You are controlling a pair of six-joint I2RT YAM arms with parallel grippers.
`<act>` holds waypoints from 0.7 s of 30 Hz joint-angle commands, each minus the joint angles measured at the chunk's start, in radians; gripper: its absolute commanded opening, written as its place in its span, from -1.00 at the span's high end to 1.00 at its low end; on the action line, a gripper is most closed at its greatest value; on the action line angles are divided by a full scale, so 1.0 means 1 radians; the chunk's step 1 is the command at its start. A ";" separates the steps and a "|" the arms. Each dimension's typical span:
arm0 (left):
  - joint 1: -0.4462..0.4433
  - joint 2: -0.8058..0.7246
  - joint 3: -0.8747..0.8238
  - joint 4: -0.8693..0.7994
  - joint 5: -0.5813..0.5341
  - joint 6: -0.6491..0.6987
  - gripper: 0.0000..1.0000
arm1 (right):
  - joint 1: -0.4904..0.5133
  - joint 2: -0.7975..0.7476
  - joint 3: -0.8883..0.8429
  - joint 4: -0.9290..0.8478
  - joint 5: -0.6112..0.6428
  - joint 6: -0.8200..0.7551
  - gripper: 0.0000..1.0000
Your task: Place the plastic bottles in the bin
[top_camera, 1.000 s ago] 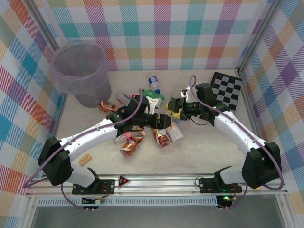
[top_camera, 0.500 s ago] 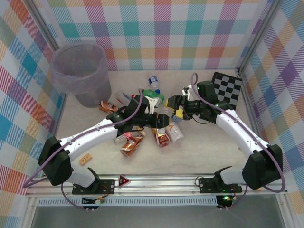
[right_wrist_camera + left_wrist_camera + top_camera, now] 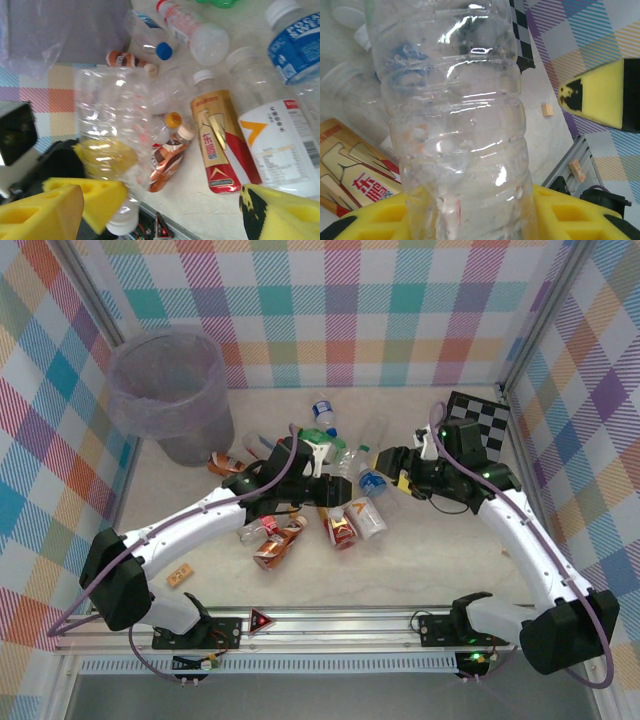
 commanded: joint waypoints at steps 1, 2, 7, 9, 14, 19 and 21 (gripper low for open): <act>0.036 -0.020 0.049 -0.067 -0.014 0.039 0.14 | -0.006 -0.023 -0.025 -0.059 0.045 -0.041 -0.62; 0.044 -0.024 0.058 -0.082 -0.015 0.049 0.15 | -0.007 -0.025 -0.028 -0.063 0.051 -0.043 -0.62; 0.117 -0.044 0.151 -0.202 -0.040 0.133 0.15 | -0.007 -0.025 -0.044 -0.087 0.080 -0.062 -0.62; 0.156 -0.043 0.212 -0.261 -0.041 0.168 0.14 | -0.007 -0.023 -0.056 -0.093 0.078 -0.071 -0.62; 0.250 -0.030 0.357 -0.403 -0.029 0.248 0.15 | -0.007 -0.031 -0.100 -0.105 0.079 -0.074 -0.59; 0.368 -0.013 0.467 -0.499 -0.015 0.307 0.21 | -0.007 -0.034 -0.126 -0.127 0.085 -0.092 -0.59; 0.422 -0.005 0.507 -0.520 -0.010 0.316 0.29 | -0.007 -0.037 -0.129 -0.136 0.088 -0.100 -0.59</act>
